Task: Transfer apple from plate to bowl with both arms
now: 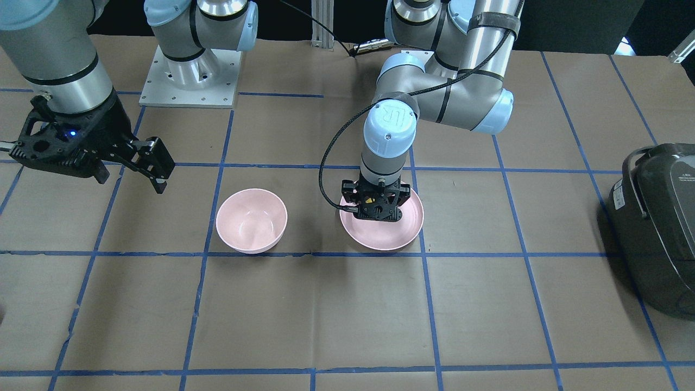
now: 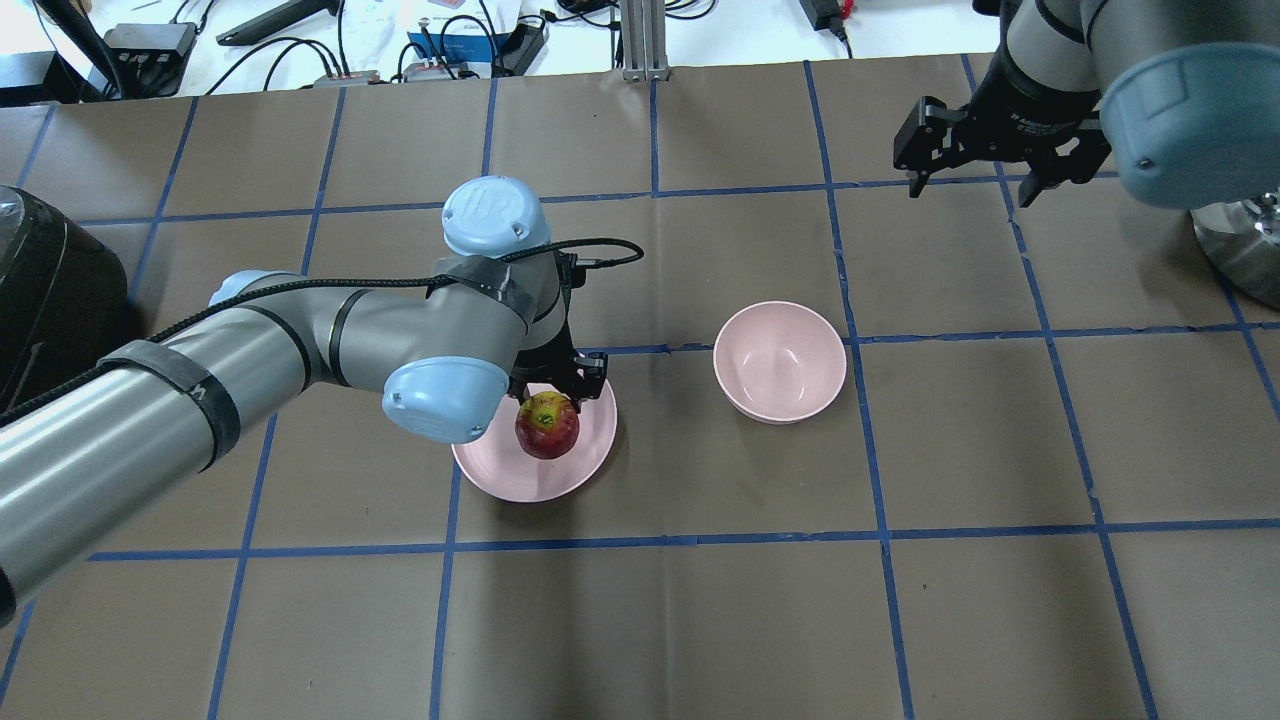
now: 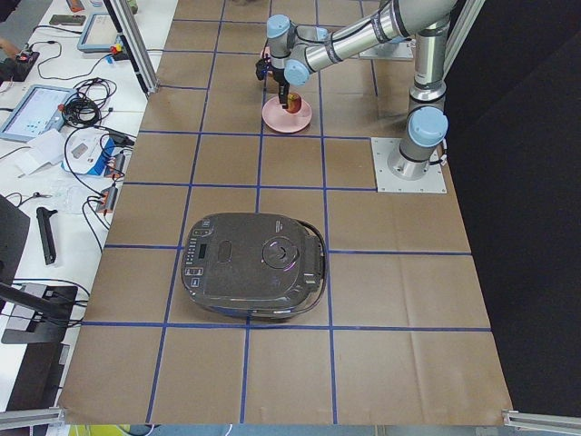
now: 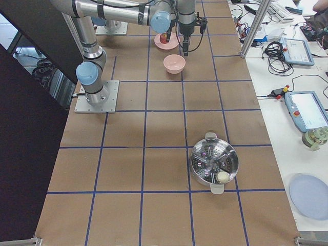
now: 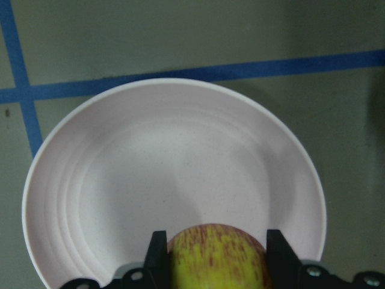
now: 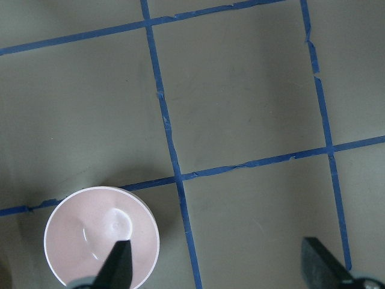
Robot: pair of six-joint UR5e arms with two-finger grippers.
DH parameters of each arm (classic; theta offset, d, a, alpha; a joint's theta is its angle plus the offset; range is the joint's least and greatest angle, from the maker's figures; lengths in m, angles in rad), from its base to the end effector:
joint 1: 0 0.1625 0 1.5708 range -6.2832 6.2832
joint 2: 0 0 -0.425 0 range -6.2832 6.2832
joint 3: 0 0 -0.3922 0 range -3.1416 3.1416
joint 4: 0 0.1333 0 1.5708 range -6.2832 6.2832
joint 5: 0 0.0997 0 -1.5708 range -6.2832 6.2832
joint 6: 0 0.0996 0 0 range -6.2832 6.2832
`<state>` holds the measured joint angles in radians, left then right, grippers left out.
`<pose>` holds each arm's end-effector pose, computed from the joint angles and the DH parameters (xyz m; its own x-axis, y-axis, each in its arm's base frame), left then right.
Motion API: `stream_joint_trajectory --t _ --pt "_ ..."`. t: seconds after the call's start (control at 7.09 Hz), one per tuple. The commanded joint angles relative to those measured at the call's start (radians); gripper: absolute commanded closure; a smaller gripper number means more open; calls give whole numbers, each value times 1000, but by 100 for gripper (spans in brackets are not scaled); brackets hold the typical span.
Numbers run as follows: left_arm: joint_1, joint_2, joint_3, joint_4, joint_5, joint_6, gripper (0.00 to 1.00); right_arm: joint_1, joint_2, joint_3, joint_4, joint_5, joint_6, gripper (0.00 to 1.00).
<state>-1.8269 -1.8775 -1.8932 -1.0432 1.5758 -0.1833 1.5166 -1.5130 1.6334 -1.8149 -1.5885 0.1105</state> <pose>-0.2639 -0.4834 0.2277 -0.9970 0.0741 -0.0234 0.0715 0.9925 0.0987 0.1029 -0.5315 0.4532 -0.9862 0.1653 0.0039 0.1635 0.9786 -0.1246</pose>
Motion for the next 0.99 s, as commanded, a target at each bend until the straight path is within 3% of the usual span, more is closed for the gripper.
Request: stream_joint_trajectory --t 0.0,0.28,0.85 --pt "-21 -15 109 -84 -19 -123 85 19 -4 -3 0 8 0 0" --pt "-81 -32 217 -95 -80 -294 88 23 -4 -1 0 10 -2 0" --pt "-227 -216 454 -100 -103 -574 88 27 0 -1 -12 10 -35 0"
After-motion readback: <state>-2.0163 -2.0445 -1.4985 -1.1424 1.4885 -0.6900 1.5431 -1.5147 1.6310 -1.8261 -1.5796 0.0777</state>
